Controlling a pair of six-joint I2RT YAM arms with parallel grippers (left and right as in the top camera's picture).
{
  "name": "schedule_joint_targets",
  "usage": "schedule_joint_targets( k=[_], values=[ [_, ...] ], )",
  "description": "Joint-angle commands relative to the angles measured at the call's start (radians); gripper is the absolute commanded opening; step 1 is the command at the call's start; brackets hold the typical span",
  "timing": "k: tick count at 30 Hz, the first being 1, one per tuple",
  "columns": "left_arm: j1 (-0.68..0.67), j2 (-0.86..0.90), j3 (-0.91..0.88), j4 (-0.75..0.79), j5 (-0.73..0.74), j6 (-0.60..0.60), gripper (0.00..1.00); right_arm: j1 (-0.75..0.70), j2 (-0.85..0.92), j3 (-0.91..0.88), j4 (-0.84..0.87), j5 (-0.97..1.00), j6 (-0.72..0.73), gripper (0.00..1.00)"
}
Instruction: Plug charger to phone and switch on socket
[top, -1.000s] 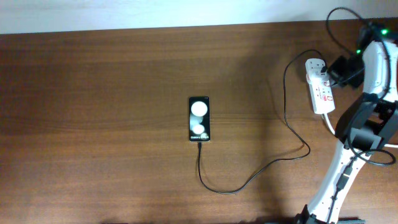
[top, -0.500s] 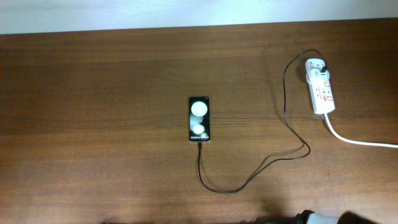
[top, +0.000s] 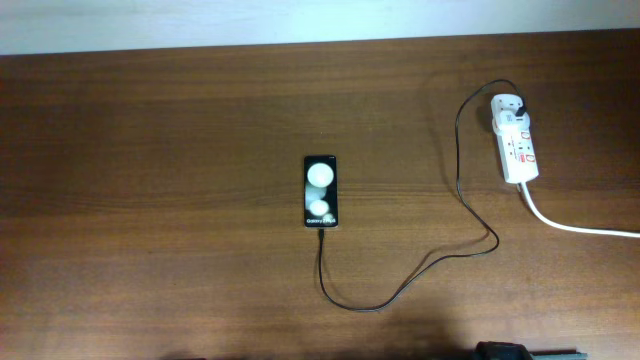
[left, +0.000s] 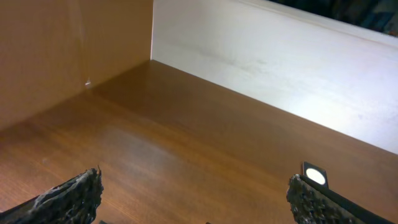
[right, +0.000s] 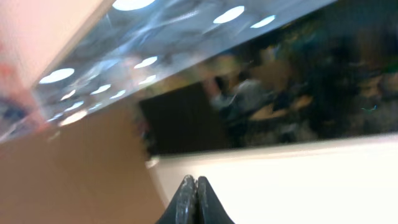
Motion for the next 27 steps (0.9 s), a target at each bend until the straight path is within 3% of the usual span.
schedule_joint_targets(
  k=[1, 6, 10, 16, 20, 23, 25, 27],
  values=[
    [0.002, -0.007, 0.000, 0.000, -0.010, 0.004, 0.99, 0.137, -0.148, -0.259, 0.127, 0.024, -0.063, 0.05],
    [0.002, -0.007, -0.002, 0.026, -0.010, 0.004, 0.99, 0.149, -0.473, -0.619, 0.391, 0.025, -0.062, 0.07],
    [0.002, -0.007, -0.130, 0.183, -0.005, 0.004, 0.99, 0.147, -0.676, -0.712, 0.433, 0.112, -0.032, 0.07],
    [0.002, -0.007, -0.615, 0.698, 0.127, 0.004, 0.99, 0.147, -0.741, -0.712, 0.429, 0.130, -0.033, 0.06],
    [0.002, -0.007, -1.013, 1.084, 0.134, 0.004, 0.99, 0.147, -0.766, -0.712, 0.429, 0.131, -0.036, 0.07],
    [0.002, -0.007, -1.198, 1.283, 0.142, 0.005, 0.99, 0.146, -0.823, -0.735, 0.428, 0.180, -0.036, 0.06],
    [0.002, -0.007, -1.312, 1.427, 0.316, 0.224, 0.99, 0.146, -0.878, -0.777, 0.430, 0.249, -0.036, 0.06],
    [0.002, -0.006, -1.348, 1.448, 0.346, 0.326, 0.99, 0.146, -0.891, -0.785, 0.433, 0.253, -0.035, 0.06]
  ],
)
